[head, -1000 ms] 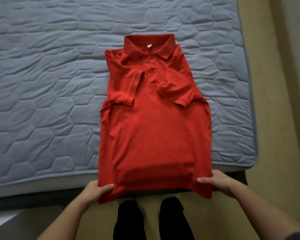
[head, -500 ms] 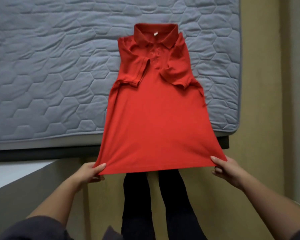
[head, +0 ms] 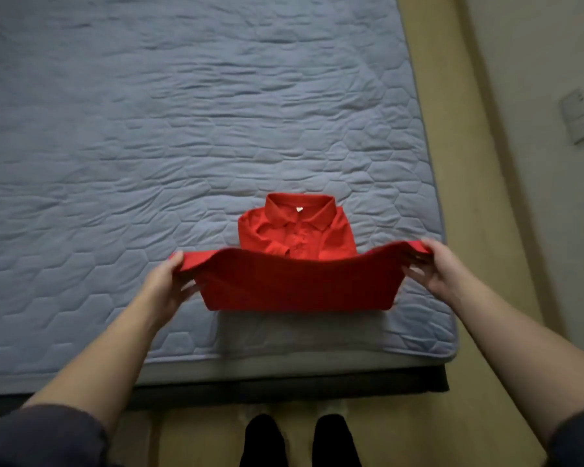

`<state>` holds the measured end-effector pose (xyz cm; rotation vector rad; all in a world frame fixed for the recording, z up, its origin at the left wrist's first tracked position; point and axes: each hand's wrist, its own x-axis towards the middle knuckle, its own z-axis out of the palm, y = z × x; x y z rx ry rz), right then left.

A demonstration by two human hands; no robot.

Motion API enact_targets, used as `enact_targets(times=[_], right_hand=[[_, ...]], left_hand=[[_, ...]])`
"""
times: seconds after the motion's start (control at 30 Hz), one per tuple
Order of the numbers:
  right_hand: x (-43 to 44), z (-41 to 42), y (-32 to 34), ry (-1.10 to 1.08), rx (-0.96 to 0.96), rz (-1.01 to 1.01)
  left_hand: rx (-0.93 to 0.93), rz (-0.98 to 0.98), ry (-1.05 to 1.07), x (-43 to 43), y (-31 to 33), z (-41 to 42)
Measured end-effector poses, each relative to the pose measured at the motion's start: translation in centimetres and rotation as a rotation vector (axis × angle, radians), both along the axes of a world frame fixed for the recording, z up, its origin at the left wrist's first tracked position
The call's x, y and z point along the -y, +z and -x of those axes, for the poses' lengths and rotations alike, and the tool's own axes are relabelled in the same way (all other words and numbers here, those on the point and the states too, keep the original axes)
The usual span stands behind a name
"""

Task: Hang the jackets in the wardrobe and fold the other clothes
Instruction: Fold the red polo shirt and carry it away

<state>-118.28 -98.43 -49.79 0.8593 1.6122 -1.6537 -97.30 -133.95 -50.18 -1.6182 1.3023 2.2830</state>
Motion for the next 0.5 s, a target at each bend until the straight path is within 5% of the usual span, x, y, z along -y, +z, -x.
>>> enact_targets(times=[0.1,0.27,0.4,0.5], right_hand=[[3.0,3.9,-2.4,0.176,-0.112,-0.097],[3.0,-0.2,-10.4,0.485,-0.128,-0.444],[0.3,-3.5,-17.5,0.483,-0.008,-0.605],[-0.3,-4.3,-21.6,0.383,0.021,-0.532]], left_hand=[[0.002,0.096,-0.054,0.7,-3.5,5.7],[0.333,0.336,-0.283,-2.9,-11.5,3.8],[0.474,0.429,-0.286,-3.7,-17.5,0.9],[0.471,0.477,-0.223,-3.2,-21.6,0.6]])
